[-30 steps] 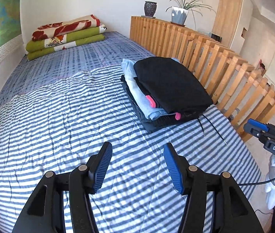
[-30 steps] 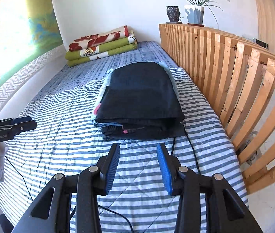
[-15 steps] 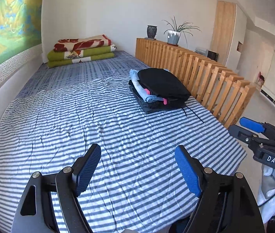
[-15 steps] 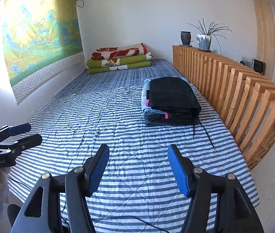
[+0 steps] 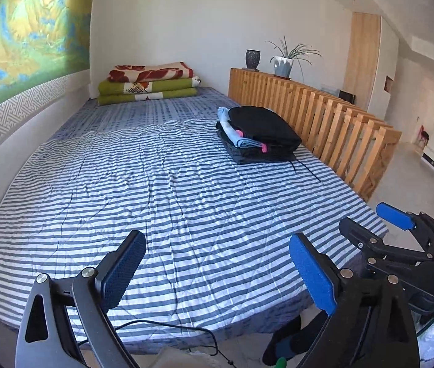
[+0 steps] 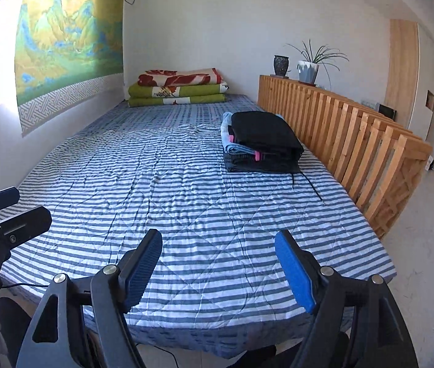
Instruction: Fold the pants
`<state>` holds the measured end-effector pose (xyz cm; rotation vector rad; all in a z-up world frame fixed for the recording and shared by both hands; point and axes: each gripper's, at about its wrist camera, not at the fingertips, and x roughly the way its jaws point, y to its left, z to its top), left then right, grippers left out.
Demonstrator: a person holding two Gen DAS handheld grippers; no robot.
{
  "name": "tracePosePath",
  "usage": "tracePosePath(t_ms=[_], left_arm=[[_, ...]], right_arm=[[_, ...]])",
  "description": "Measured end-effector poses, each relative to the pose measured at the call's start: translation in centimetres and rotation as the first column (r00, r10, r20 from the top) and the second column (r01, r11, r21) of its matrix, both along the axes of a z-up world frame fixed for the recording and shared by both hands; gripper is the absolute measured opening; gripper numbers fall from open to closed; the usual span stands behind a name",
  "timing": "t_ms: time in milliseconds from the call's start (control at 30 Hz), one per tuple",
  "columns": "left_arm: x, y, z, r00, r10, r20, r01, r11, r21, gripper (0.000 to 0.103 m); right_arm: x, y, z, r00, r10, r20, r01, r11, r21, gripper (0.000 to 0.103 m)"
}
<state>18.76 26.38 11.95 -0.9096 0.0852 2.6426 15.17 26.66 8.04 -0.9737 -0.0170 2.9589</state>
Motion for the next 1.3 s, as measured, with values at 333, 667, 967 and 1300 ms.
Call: tracePosePath(t_ms=[333,667,967,1300], left_arm=[[-1.3,2.6,-1.3,0.999,-0.024,0.024,0.024,0.999,-0.028,0.098],[-5.3,3.8,-4.3,0.994,-0.05,0.096,0.053,0.998,-0.022,0.098],[-7.3,4.4,-5.4,0.994,-0.036,0.107,0.04,0.999,-0.033,0.098],[-8.1,5.1,-6.1,0.993,-0.042,0.11,0.046,0.998,-0.034,0.098]], right_arm=[[0.8,1.3,-0.1,1.0,-0.027,-0.009,0.027,1.0,0.004,0.073],[-1.9,2.0,-3.3,0.996,-0.059,0.065,0.059,0.998,0.004,0.073],[-3.2,2.9,-4.0,0.994,-0.077,0.081,0.077,0.997,-0.005,0.073],[-4.0,3.3,-4.9,0.991,-0.078,0.111,0.08,0.997,-0.017,0.073]])
